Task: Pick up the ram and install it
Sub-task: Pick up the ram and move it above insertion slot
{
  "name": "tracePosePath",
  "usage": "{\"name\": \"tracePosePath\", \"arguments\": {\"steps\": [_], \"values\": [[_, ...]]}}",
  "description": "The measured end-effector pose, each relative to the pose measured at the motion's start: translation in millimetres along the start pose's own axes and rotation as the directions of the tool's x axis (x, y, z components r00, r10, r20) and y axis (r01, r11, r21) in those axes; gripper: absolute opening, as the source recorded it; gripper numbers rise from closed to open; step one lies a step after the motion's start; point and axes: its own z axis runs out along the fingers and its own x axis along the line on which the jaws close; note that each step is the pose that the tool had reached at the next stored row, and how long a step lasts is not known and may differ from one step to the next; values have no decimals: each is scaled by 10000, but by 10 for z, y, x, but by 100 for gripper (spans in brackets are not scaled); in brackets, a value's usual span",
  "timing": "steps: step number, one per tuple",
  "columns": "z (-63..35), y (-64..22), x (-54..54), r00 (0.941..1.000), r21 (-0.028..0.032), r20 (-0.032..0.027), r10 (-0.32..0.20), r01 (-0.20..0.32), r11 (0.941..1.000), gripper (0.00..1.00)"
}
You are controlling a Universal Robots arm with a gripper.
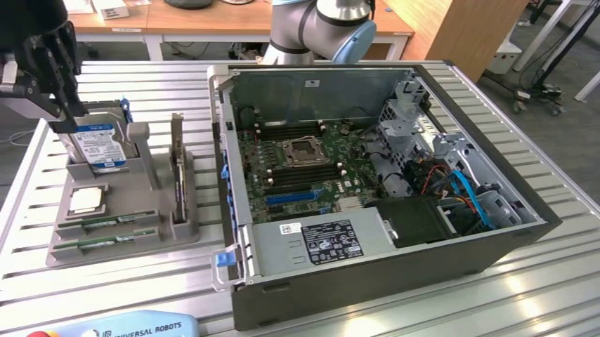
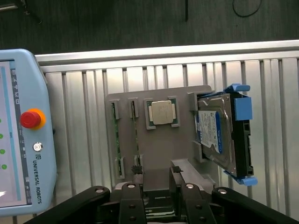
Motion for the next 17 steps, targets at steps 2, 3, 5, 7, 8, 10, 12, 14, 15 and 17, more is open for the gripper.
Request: {"name": "tracePosePath", "arguments": {"steps": [2, 3, 5, 7, 8, 10, 12, 14, 15, 17], "values": [[26, -1, 1, 10000, 0, 0, 0, 0, 10000, 36], [39, -2, 1, 10000, -1, -1, 0, 0, 10000, 36], [64, -3, 2, 10000, 0, 0, 0, 0, 10000, 36], [88, -4, 2, 10000, -1, -1, 1, -1, 10000, 36], [100, -4, 2, 10000, 0, 0, 0, 0, 10000, 36], [122, -5, 3, 10000, -1, -1, 0, 0, 10000, 36], [143, -6, 4, 10000, -1, -1, 0, 0, 10000, 36], [163, -7, 4, 10000, -1, -1, 0, 0, 10000, 36], [174, -7, 4, 10000, 0, 0, 0, 0, 10000, 36], [194, -8, 5, 10000, 0, 0, 0, 0, 10000, 36]]}}
